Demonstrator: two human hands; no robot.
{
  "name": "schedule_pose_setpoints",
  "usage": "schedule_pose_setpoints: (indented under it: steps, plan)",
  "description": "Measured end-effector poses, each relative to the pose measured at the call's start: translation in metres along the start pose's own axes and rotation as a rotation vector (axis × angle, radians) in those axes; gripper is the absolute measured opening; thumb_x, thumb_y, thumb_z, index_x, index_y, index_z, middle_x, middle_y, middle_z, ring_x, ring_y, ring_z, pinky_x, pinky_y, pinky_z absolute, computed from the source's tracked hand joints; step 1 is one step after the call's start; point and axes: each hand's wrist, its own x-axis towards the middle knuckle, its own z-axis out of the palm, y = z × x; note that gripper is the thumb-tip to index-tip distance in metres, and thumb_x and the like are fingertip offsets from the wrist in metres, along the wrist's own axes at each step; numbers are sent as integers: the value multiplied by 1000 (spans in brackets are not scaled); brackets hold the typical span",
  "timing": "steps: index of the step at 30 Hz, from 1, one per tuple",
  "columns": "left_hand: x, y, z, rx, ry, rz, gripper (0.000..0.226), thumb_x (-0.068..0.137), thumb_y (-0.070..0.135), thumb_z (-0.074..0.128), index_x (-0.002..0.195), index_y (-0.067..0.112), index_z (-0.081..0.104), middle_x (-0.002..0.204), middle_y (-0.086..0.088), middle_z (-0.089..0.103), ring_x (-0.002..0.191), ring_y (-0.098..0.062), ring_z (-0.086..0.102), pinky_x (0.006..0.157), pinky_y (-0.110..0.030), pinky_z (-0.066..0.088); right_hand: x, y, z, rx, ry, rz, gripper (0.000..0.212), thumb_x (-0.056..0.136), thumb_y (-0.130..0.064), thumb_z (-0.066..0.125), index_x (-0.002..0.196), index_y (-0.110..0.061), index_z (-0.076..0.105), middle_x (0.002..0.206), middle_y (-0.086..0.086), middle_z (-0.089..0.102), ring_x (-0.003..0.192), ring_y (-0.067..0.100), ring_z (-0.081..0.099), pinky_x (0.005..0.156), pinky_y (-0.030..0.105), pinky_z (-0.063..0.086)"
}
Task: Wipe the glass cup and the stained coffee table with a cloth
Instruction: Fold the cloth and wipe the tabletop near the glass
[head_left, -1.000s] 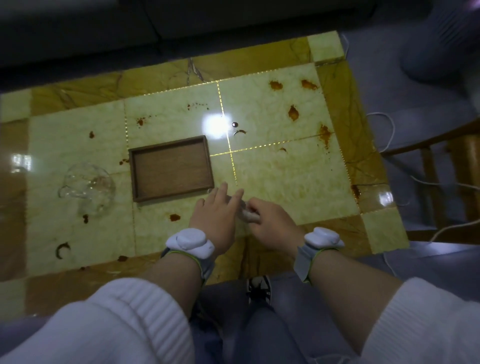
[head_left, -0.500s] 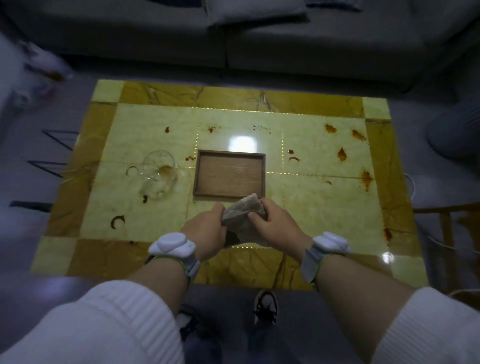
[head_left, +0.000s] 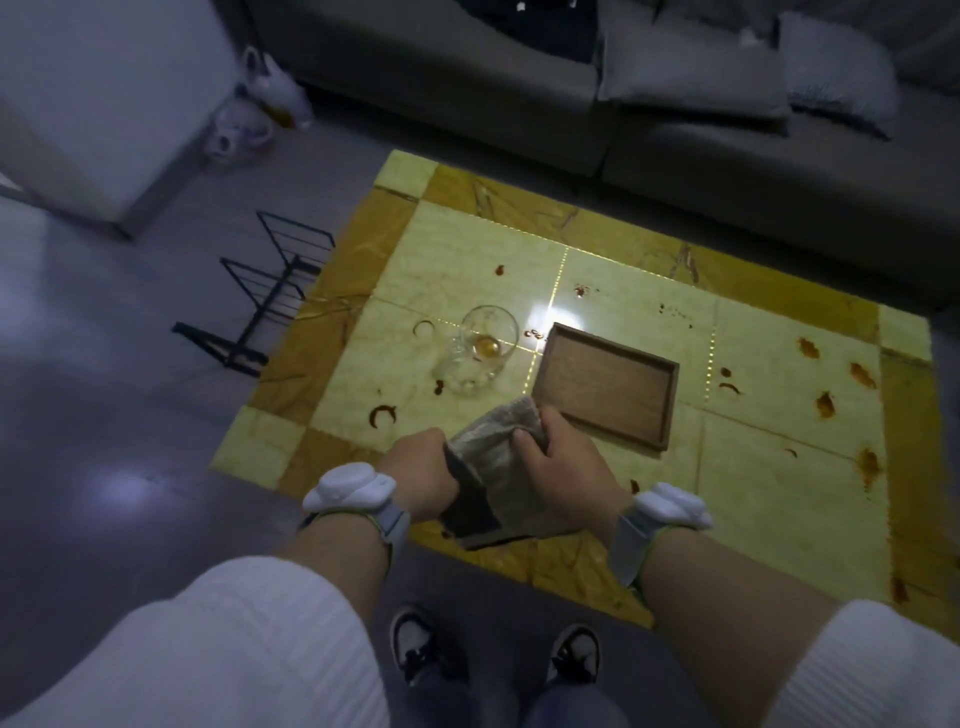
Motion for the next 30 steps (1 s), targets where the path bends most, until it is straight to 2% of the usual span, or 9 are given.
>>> schedule_pose_setpoints:
  steps: [4, 8, 11, 18, 23, 27, 30]
  plan:
    - [7, -39, -13, -45, 29, -84, 14, 91, 26, 60, 90, 17, 49, 85, -3, 52, 75, -23, 54, 59, -30, 41, 18, -16, 27, -55, -23, -15, 20, 98, -47, 49, 97, -27, 49, 87, -4, 60, 88, 25, 61, 67, 33, 40]
    - [14, -55, -21, -50, 23, -139, 17, 91, 27, 60, 98, 12, 56, 87, -5, 57, 74, -22, 56, 60, -32, 44, 40, -19, 49, -79, -52, -30, 27, 98, -48, 47, 101, -21, 51, 95, 8, 67, 90, 32, 62, 71, 38, 47]
    - [19, -66, -28, -72, 29, -179, 14, 94, 25, 55, 99, 12, 55, 88, -5, 56, 72, -21, 54, 59, -32, 43, 57, -25, 61, -84, -93, -31, 30, 99, -48, 46, 102, -18, 51, 97, 11, 67, 92, 33, 62, 73, 39, 48]
    - [29, -94, -43, -111, -59, -196, 17, 98, 17, 47, 113, 11, 52, 106, -9, 56, 88, -25, 55, 71, -34, 44, 87, -45, 82, -74, -218, -13, 25, 95, -47, 53, 95, -23, 49, 79, -7, 51, 75, 20, 50, 65, 33, 37]
    - [50, -126, -51, -112, -108, -189, 19, 97, 19, 46, 113, 12, 53, 110, -9, 57, 94, -27, 56, 74, -33, 46, 104, -54, 108, -80, -263, 51, 21, 92, -42, 56, 96, -23, 47, 85, -2, 57, 83, 25, 57, 69, 35, 43]
    - [67, -156, -53, -101, -148, -133, 26, 98, 28, 47, 117, 11, 54, 115, -9, 58, 100, -27, 57, 82, -35, 48, 114, -64, 133, -99, -264, 136, 24, 95, -39, 54, 107, -18, 49, 101, 8, 64, 96, 30, 61, 81, 41, 51]
    - [85, -173, -47, -84, -150, -106, 29, 99, 31, 47, 116, 9, 57, 113, -9, 59, 101, -27, 58, 77, -31, 44, 126, -69, 152, -130, -250, 174, 29, 96, -36, 52, 117, -17, 49, 111, 12, 65, 102, 33, 61, 86, 42, 51]
